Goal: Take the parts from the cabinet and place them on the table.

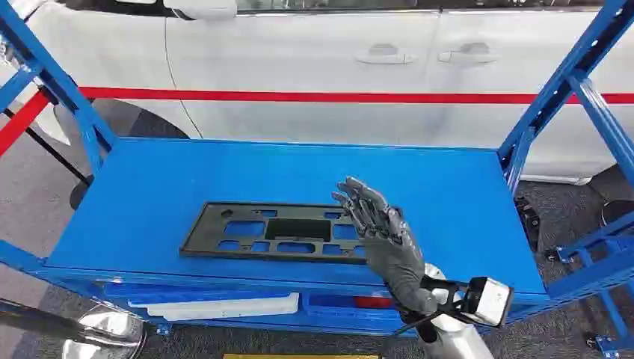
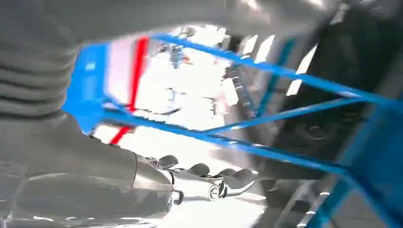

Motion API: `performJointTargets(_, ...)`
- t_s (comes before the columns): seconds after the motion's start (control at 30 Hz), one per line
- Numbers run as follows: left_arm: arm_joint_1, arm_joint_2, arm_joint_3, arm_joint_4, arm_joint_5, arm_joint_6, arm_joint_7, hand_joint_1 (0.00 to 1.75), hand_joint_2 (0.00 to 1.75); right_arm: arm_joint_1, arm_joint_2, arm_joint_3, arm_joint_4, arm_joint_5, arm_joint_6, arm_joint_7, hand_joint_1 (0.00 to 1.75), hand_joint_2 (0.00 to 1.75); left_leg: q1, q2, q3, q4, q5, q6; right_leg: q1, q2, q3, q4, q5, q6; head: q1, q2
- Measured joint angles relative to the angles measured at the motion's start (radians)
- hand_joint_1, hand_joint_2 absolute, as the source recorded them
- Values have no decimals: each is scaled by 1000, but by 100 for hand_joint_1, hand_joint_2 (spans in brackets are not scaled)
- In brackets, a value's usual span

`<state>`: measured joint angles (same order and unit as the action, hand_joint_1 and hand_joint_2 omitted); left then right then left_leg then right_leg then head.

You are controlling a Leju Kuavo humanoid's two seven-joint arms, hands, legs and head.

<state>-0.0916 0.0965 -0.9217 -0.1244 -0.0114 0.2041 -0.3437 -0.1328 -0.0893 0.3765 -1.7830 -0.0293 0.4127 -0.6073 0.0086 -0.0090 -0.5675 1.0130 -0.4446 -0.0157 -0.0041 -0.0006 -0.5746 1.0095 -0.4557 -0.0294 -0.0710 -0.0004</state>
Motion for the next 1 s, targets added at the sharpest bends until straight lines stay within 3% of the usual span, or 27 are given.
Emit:
performJointTargets(0.03, -1, 0, -2, 1, 0, -4, -1, 0, 0, 10, -9, 3, 7, 9, -5, -1, 0, 175, -9, 0, -2, -10, -35, 3, 3, 0, -2, 4, 1, 4, 0, 0)
performJointTargets(0.13, 3, -1, -5, 1, 0, -13, 0, 0, 0, 36, -23, 11, 19, 61, -48, 13, 0, 175, -10, 0, 2, -7, -10, 18, 3, 1, -4, 1, 0, 19, 0, 0)
performJointTargets(0.17, 2, -3, -8, 1, 0, -15, 3, 0, 0, 44, -29, 16, 22, 113, -90, 24, 0, 175, 1, 1, 8, -19, -1, 29, 9, 2, -4, 3, -4, 26, 0, 0)
performJointTargets(0.2, 1, -4, -12, 1, 0, -16, 8, 0, 0, 54, -37, 21, 26, 175, -142, 33, 0, 175, 1, 3, 10, -26, 2, 33, 4, 2, -7, 18, -21, 32, 0, 0)
performJointTargets(0.23, -1, -5, -17, 1, 0, -15, 12, 0, 0, 57, -42, 30, 29, 248, -199, 40, 0, 175, 2, 4, 10, -26, 3, 37, 2, 2, -30, 67, -58, 34, 0, 0)
performJointTargets(0.3, -1, -5, -27, 1, 0, -15, 21, 0, 0, 62, -50, 54, 52, 360, -288, 53, 0, 175, 1, 4, 8, -26, 3, 38, -3, 2, -106, 230, -136, 41, 0, 0)
performJointTargets(0.33, -1, -5, -29, 1, 1, -14, 23, 0, 0, 68, -52, 63, 62, 370, -302, 55, 0, 175, 1, 4, 6, -25, 3, 38, -5, 2, -143, 304, -158, 45, 0, 0)
performJointTargets(0.37, -1, -5, -29, 1, 1, -14, 24, 0, 0, 71, -53, 66, 67, 372, -304, 55, 0, 175, 1, 4, 6, -24, 3, 38, -8, 2, -155, 327, -155, 47, 0, 0)
performJointTargets(0.4, -1, -6, -29, 1, 1, -14, 24, 0, 0, 72, -55, 72, 74, 375, -306, 56, 0, 175, 2, 3, 7, -24, 2, 37, -11, 1, -144, 301, -129, 49, 0, 0)
performJointTargets(0.5, -1, -10, -31, 1, 1, -13, 26, 0, 0, 69, -56, 81, 84, 398, -323, 60, 0, 175, 4, 2, 11, -16, -5, 26, -19, -1, -13, 43, -3, 51, 0, 0)
performJointTargets(0.53, -1, -10, -32, 1, 1, -12, 27, 0, 0, 64, -57, 85, 88, 428, -342, 67, 0, 175, -3, 1, 7, -12, -9, 19, -14, -1, 0, 13, -20, 47, 0, 0)
performJointTargets(0.63, -2, -10, -33, 1, 0, -2, 28, 0, 0, 42, -61, 118, 116, 630, -490, 107, 0, 175, -2, 3, 7, -12, -10, 3, -7, 5, -6, 15, -15, 25, 0, 0)
performJointTargets(0.7, -2, -10, -33, 1, 1, 5, 22, 0, 0, 21, -64, 145, 148, 796, -625, 151, 0, 175, 3, 3, 5, -2, -22, -10, -13, 3, -2, 6, -8, 9, 0, 0)
performJointTargets(0.73, -2, -11, -34, 1, 0, 5, 16, 0, 0, 13, -66, 159, 163, 901, -708, 185, 0, 175, 3, 3, -10, 37, -52, -13, -12, 2, -2, 6, -9, 3, 0, 0)
performJointTargets(0.77, -4, -13, -35, 1, 0, 4, 16, 0, 0, 7, -67, 166, 173, 946, -741, 203, 0, 175, 4, 3, -39, 101, -91, -15, -12, 0, -3, 6, -9, 1, 0, 0)
performJointTargets(0.83, -1, -13, -42, 1, 0, -2, 14, 0, 0, 7, -70, 186, 210, 1074, -826, 271, 0, 175, 4, 3, -116, 276, -166, -20, -6, -2, -3, 7, -10, -3, 0, 0)
performJointTargets(0.87, 1, -13, -48, 1, 0, -5, 14, 0, 0, 9, -71, 193, 228, 1120, -853, 300, 0, 175, 4, 3, -134, 315, -170, -19, -4, -2, -3, 7, -11, -4, 0, 0)
performJointTargets(0.93, 2, -14, -56, 1, 0, -7, 13, 0, 0, 10, -70, 206, 263, 1201, -909, 336, 0, 175, 3, 3, -109, 260, -120, -13, -1, -1, -2, 8, -12, -5, 0, 0)
performJointTargets(1.0, -1, -14, -63, 1, 0, -7, 11, 0, 0, 8, -67, 219, 298, 1261, -956, 366, 0, 175, 1, 3, -13, 61, -22, 3, 2, 1, 4, 8, -14, -4, 0, 0)
